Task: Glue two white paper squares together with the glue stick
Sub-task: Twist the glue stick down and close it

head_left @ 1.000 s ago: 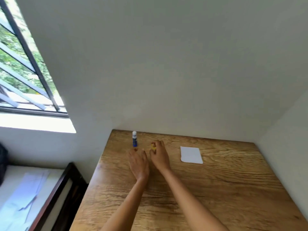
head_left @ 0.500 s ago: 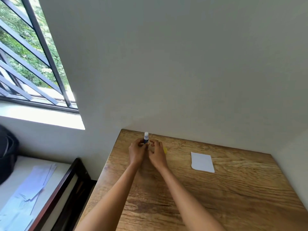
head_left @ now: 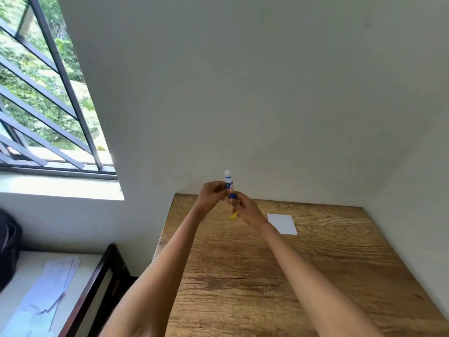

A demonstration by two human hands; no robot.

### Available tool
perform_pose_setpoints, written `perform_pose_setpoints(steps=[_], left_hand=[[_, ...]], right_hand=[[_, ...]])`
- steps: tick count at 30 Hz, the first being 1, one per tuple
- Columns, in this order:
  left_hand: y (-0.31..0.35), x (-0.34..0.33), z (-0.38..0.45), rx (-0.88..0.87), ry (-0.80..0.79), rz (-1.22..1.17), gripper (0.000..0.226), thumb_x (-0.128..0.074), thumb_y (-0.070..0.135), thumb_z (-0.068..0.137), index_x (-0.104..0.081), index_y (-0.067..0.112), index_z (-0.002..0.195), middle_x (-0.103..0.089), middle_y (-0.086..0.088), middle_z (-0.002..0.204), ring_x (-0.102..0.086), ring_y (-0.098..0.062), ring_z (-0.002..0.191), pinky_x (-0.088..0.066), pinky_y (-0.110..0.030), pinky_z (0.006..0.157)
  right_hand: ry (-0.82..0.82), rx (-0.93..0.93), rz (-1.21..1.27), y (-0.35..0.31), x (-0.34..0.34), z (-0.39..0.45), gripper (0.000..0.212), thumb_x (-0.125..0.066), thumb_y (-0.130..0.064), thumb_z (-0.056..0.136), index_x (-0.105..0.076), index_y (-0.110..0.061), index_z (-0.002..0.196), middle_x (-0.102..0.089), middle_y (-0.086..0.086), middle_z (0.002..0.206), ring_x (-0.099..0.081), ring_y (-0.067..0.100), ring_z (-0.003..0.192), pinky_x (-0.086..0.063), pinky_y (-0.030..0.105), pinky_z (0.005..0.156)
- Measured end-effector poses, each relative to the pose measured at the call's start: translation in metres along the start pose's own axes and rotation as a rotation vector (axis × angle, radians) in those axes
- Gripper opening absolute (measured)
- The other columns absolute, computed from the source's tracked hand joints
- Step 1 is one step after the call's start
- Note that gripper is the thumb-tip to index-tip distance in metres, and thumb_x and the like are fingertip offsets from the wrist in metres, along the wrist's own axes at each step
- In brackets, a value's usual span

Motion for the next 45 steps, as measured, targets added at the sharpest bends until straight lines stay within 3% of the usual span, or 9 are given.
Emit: perform_pose_setpoints(steps=[8,12,16,24,31,33,38,43,45], left_hand=[[0.023,-0.003,-0.022,-0.082,-0.059,-0.107,0.016,-0.069,0.016,0.083,-0.068,0.016,0.099,-0.071,-0.006,0.093,-0.067,-0.013,0.086,-0.053,-0.022,0.076],[0.029,-0.005,-0.030,-0.092,-0.097,-0.128,0.010,-0.070,0.019,0.083,-0.073,0.018,0.092,-0.073,0.003,0.083,-0.067,-0.008,0.080,-0.052,-0.017,0.072],[0.039,-0.004,-0.032,-0.091,-0.078,-0.134,0.008,-0.072,0.020,0.080,-0.074,0.019,0.088,-0.074,0.006,0.080,-0.067,-0.007,0.077,-0.053,-0.017,0.071],[0.048,-0.005,-0.029,-0.112,-0.052,-0.116,0.006,-0.072,0.020,0.081,-0.074,0.018,0.086,-0.074,0.005,0.078,-0.068,-0.006,0.075,-0.052,-0.012,0.069],[0.048,-0.017,-0.024,-0.163,0.010,-0.155,0.007,-0.072,0.018,0.081,-0.074,0.022,0.086,-0.075,0.005,0.079,-0.069,-0.007,0.077,-0.053,-0.013,0.069],[0.046,-0.019,-0.023,-0.171,0.012,-0.147,0.007,-0.072,0.018,0.080,-0.074,0.023,0.085,-0.075,0.005,0.078,-0.070,-0.007,0.076,-0.053,-0.013,0.068],[0.040,-0.016,-0.016,-0.174,0.044,-0.118,0.009,-0.072,0.018,0.080,-0.074,0.025,0.086,-0.075,0.006,0.079,-0.069,-0.005,0.077,-0.052,-0.014,0.069],[0.039,-0.019,-0.011,-0.185,0.057,-0.104,0.007,-0.071,0.018,0.082,-0.074,0.023,0.087,-0.074,-0.003,0.083,-0.068,-0.009,0.078,-0.053,-0.016,0.071],[0.039,-0.017,-0.010,-0.182,0.038,-0.076,0.009,-0.070,0.019,0.082,-0.074,0.020,0.090,-0.074,-0.004,0.085,-0.069,-0.011,0.080,-0.054,-0.019,0.073]], right_hand=[[0.094,0.063,0.011,-0.018,0.003,-0.030,0.022,-0.052,-0.024,0.094,-0.056,-0.006,0.107,-0.057,0.001,0.079,-0.056,0.010,0.064,-0.043,0.023,0.061],[0.100,0.077,0.037,-0.026,0.006,-0.040,0.019,-0.056,-0.022,0.093,-0.058,-0.007,0.103,-0.059,0.006,0.086,-0.056,0.009,0.065,-0.044,0.023,0.062],[0.094,0.086,0.055,-0.032,0.011,-0.045,0.018,-0.055,-0.024,0.093,-0.059,-0.010,0.103,-0.057,0.001,0.084,-0.056,0.009,0.067,-0.044,0.012,0.058],[0.066,0.080,0.028,-0.040,0.018,-0.040,0.018,-0.054,-0.027,0.093,-0.059,-0.015,0.105,-0.060,-0.001,0.086,-0.058,0.009,0.070,-0.045,0.020,0.064],[0.589,0.146,-0.376,-0.041,0.006,-0.040,0.030,-0.065,-0.046,0.080,-0.055,-0.017,0.081,-0.049,-0.009,0.074,-0.045,0.005,0.064,-0.032,0.018,0.050],[0.542,0.144,-0.261,-0.038,0.005,-0.037,0.032,-0.066,-0.046,0.081,-0.051,-0.017,0.081,-0.048,-0.008,0.077,-0.044,0.004,0.062,-0.033,0.017,0.052],[0.170,0.148,-0.086,-0.033,0.020,-0.028,0.024,-0.051,-0.032,0.094,-0.061,-0.014,0.107,-0.052,0.002,0.098,-0.054,0.012,0.088,-0.042,0.018,0.071],[0.493,0.116,-0.229,-0.032,0.012,-0.024,0.026,-0.067,-0.042,0.080,-0.060,-0.018,0.087,-0.048,-0.008,0.083,-0.046,0.005,0.074,-0.034,0.018,0.056],[0.439,0.101,-0.078,-0.031,0.011,-0.023,0.025,-0.069,-0.039,0.080,-0.055,-0.019,0.084,-0.044,-0.008,0.081,-0.044,0.004,0.069,-0.034,0.017,0.058]])
Point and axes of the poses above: each hand's wrist, its own z-axis towards the middle knuckle, its own x-axis out of the back of the hand, y = z × x, the point moved 1 cm from there along z, towards the middle knuckle
